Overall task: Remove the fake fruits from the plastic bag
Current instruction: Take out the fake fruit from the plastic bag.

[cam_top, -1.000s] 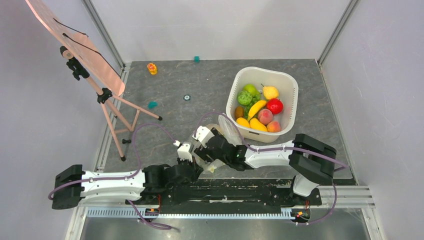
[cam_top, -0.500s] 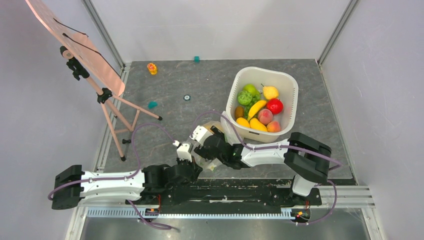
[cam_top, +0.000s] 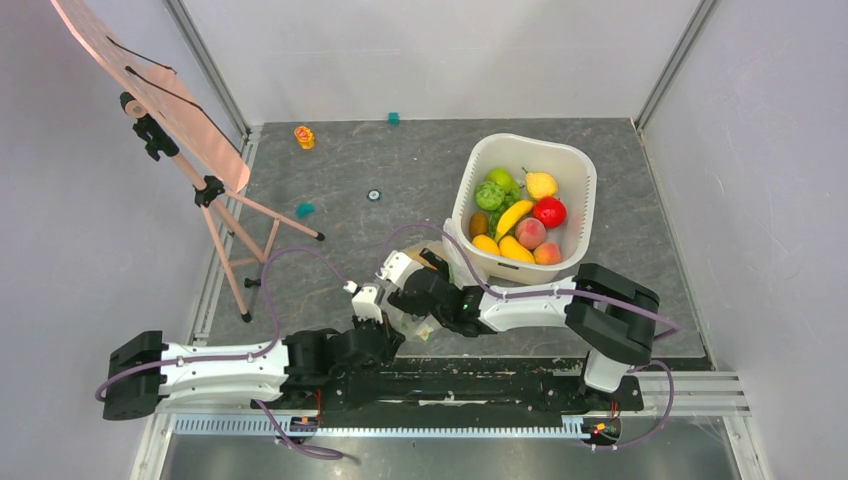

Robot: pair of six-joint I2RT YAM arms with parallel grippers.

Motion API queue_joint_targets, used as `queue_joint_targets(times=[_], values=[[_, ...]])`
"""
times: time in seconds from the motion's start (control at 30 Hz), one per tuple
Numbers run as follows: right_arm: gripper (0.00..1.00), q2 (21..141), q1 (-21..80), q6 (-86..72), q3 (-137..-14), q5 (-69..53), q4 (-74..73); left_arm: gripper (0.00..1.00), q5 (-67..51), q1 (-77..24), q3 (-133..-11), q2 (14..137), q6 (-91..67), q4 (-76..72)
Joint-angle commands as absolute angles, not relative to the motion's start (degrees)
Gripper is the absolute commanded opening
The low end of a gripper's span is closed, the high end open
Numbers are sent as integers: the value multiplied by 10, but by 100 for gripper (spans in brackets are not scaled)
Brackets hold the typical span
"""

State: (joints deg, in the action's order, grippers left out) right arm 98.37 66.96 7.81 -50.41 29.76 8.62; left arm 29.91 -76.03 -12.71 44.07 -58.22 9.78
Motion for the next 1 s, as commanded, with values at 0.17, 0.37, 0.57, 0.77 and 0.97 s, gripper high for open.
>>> queue_joint_targets(times=[0.17, 0.37, 0.57, 0.77, 0.97], values=[[92, 1043, 664, 127, -541, 358, 101, 2, 317, -758, -119, 437, -607, 100], [92, 1083, 659, 143, -551, 373, 107, 2, 316, -757, -120, 437, -609, 103], [79, 1089, 628, 123, -553, 301, 100, 2, 316, -757, -117, 430, -613, 106], [63, 1076, 602, 92, -543, 185, 86, 2, 318, -757, -118, 424, -613, 111], [44, 1054, 599, 68, -525, 115, 79, 2, 317, -757, -117, 423, -613, 112]])
